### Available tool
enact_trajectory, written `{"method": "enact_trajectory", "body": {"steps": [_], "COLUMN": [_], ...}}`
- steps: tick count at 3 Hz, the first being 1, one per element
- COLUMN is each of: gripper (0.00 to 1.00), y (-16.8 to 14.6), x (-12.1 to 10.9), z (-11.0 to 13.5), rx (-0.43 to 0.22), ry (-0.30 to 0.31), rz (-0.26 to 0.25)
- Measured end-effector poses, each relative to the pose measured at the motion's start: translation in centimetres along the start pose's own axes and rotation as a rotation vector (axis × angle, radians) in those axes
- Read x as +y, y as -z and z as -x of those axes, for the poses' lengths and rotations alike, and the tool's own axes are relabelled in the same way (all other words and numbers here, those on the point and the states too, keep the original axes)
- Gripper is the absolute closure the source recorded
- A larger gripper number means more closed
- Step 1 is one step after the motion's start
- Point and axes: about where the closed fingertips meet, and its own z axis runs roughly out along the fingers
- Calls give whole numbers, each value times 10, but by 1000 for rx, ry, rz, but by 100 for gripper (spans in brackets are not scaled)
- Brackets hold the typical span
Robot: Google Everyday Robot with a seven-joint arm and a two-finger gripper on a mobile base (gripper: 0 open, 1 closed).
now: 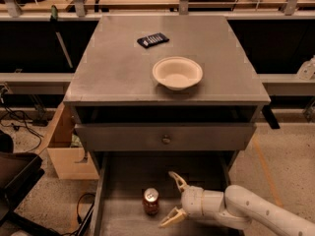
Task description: Pick coke can from middle drawer and place on counter
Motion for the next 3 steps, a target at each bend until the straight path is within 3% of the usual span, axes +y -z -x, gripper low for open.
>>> {"method": "enact_trajectory", "body": {"steps": [2,3], "gripper": [0,18], "y": [-53,-74], "x": [-2,4], "z": [1,-10], "rx": [22,5], "ry": [41,26], "rz": [66,100]}}
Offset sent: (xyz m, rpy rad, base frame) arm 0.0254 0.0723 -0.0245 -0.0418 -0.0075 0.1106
